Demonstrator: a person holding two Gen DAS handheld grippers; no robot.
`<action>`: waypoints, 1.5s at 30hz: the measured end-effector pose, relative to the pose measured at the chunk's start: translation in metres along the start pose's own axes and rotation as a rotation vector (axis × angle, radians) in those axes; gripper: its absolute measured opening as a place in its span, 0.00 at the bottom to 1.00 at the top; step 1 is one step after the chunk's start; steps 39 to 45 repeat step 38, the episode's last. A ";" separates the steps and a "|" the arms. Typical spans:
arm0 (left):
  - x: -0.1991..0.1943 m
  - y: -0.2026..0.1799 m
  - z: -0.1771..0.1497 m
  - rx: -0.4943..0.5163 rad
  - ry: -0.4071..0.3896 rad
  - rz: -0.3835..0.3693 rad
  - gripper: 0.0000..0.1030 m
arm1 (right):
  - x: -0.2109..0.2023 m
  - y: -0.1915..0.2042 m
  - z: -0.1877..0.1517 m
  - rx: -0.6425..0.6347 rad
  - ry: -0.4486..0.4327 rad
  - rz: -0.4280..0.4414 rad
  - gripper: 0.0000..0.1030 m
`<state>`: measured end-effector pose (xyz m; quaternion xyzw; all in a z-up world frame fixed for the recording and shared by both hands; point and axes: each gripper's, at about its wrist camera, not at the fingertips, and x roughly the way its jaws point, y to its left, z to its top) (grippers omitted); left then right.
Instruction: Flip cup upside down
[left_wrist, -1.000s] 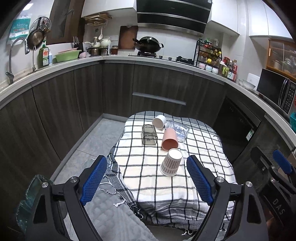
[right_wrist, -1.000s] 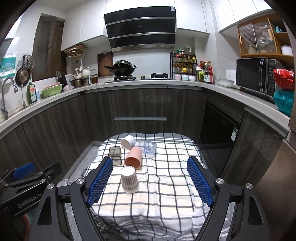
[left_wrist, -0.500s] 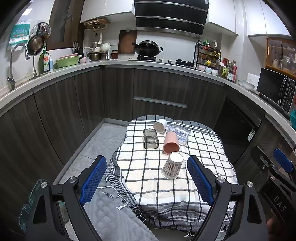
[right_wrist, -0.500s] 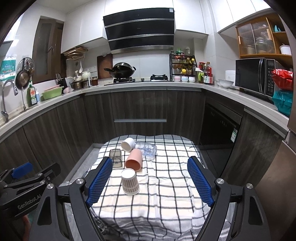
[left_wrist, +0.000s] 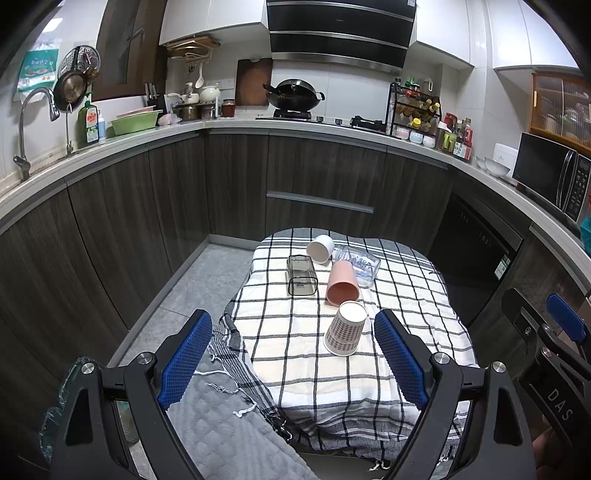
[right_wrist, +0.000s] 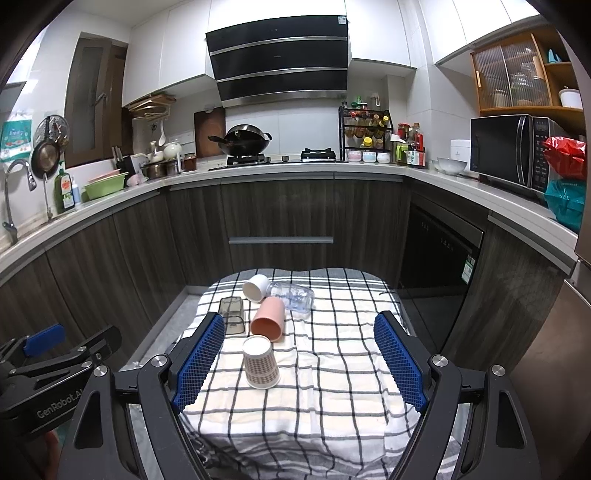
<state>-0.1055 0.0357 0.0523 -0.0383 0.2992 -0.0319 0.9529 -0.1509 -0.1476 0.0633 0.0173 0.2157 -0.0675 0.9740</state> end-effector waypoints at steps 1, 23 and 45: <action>0.000 0.000 0.000 0.000 0.001 -0.001 0.88 | 0.000 0.000 0.000 0.000 0.000 0.000 0.81; 0.007 0.002 -0.003 0.010 0.024 0.008 0.89 | 0.001 0.000 -0.001 0.004 0.005 0.001 0.81; 0.011 0.000 -0.006 0.023 0.036 0.009 0.89 | 0.002 0.000 -0.001 0.005 0.008 0.000 0.81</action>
